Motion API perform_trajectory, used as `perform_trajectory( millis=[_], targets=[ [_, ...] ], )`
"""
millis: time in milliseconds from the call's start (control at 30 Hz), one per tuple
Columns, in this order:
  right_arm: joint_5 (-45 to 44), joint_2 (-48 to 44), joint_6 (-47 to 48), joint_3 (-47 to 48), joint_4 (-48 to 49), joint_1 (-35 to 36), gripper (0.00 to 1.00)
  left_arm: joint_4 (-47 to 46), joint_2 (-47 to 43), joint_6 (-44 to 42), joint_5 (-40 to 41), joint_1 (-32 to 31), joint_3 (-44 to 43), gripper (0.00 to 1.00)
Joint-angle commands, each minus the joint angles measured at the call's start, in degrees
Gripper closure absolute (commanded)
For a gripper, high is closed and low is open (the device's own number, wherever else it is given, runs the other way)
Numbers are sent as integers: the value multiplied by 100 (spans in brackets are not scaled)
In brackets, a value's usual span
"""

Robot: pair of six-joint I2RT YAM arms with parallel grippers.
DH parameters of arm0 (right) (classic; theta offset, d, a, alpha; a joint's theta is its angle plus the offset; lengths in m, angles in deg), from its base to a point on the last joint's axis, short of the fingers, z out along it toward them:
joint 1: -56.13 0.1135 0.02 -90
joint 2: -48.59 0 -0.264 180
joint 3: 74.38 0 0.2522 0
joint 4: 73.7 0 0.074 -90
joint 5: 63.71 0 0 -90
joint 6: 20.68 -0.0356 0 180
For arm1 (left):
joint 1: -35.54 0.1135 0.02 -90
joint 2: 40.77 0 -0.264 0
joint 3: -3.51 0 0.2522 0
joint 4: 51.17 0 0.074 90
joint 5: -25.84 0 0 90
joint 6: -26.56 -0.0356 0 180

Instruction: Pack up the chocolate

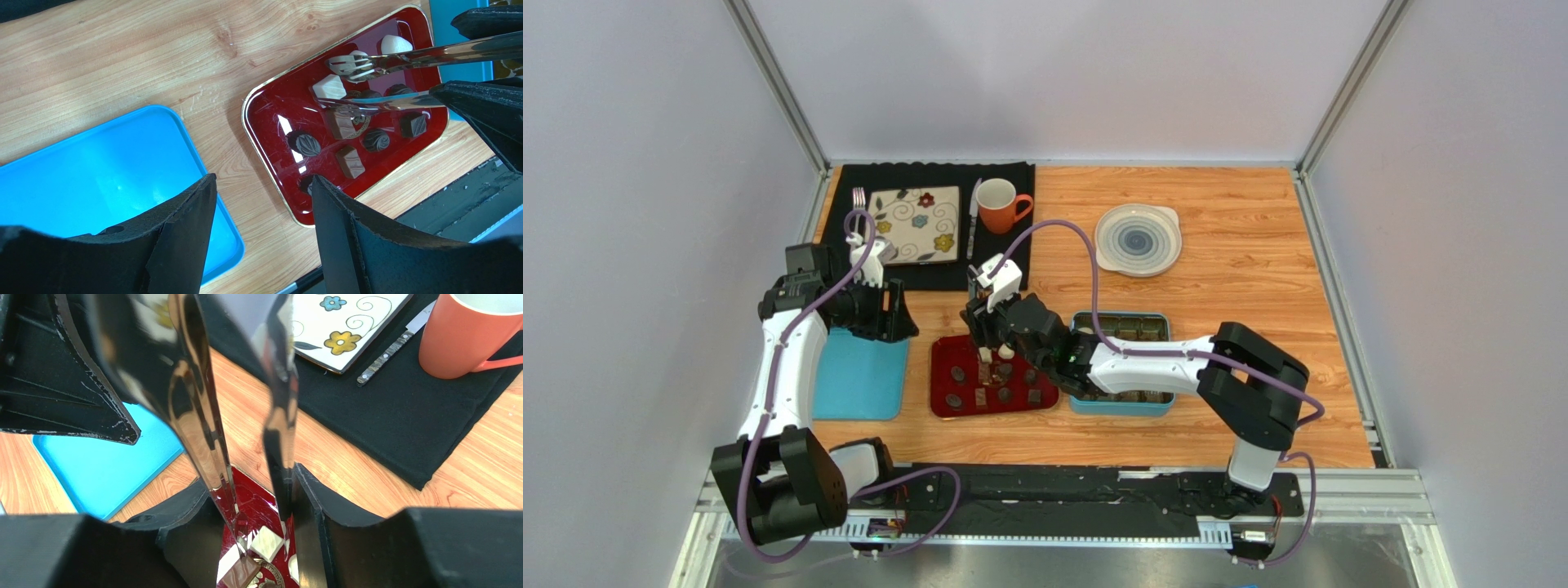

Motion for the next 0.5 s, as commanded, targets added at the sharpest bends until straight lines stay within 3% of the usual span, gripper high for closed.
perform_trajectory(
  millis=[0, 467],
  targets=[
    [-2, 97, -153, 95, 255, 33, 56, -25, -133, -177, -48, 43, -114, 33],
    [104, 53, -153, 217, 211, 24, 57, 10, -195, -221, -31, 52, -114, 32]
  ],
)
